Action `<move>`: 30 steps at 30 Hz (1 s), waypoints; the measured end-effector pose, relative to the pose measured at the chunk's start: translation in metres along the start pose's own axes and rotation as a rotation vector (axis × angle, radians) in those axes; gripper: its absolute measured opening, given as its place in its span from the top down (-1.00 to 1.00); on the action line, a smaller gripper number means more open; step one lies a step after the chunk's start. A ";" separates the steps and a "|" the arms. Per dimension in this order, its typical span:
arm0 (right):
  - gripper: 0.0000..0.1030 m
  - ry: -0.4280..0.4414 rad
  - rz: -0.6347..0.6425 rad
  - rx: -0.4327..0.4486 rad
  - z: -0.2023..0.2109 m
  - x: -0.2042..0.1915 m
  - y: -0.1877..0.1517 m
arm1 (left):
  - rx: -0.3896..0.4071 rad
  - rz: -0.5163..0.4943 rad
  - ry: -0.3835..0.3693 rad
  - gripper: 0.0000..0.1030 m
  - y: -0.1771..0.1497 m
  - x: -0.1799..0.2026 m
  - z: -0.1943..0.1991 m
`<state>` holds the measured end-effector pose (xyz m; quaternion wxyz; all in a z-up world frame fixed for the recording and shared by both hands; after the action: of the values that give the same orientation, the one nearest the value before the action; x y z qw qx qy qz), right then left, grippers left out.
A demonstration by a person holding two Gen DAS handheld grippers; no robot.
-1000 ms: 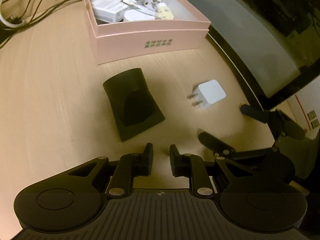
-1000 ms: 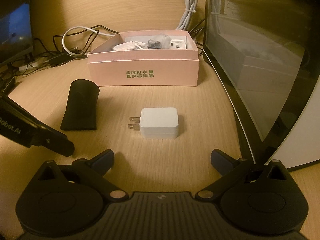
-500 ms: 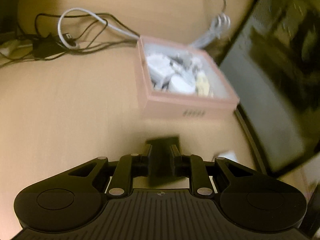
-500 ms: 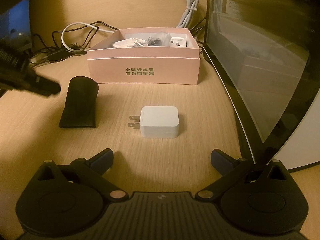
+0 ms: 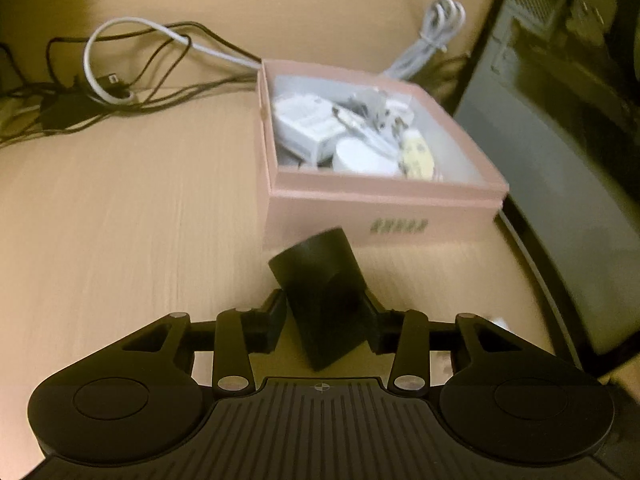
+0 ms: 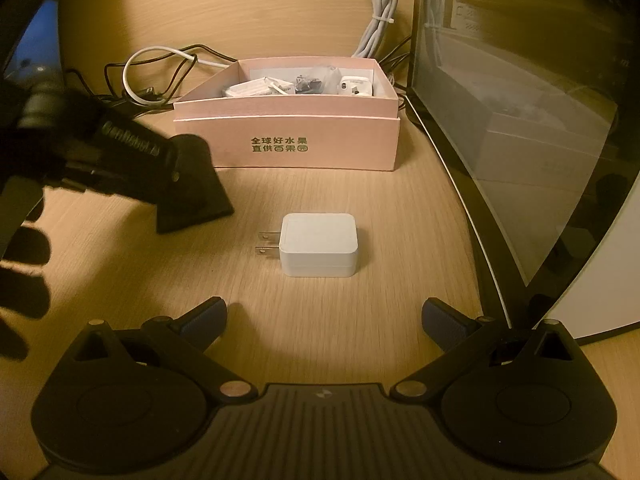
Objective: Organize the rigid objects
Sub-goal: 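Lift the black stand with the left tool while the right tool grasps the white charger cube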
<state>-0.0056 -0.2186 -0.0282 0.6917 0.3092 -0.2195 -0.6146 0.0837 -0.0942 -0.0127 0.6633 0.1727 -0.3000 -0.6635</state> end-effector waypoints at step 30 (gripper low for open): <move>-0.70 -0.009 0.011 -0.008 -0.024 -0.008 0.035 | -0.055 -0.082 -0.064 -0.02 -0.018 -0.037 0.013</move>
<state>0.0349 -0.2049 -0.0201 0.6953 0.3024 -0.2216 -0.6132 0.0641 -0.0563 -0.0206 0.6300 0.1454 -0.2951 -0.7035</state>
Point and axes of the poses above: each gripper's, at about its wrist camera, not at the fingertips, and z roughly against the way its jaws point, x to its right, y to its top, the point moved 6 cm from there along -z, roughly the way its jaws point, and after that the axes turned 4 degrees about y, right-handed, at the moved point
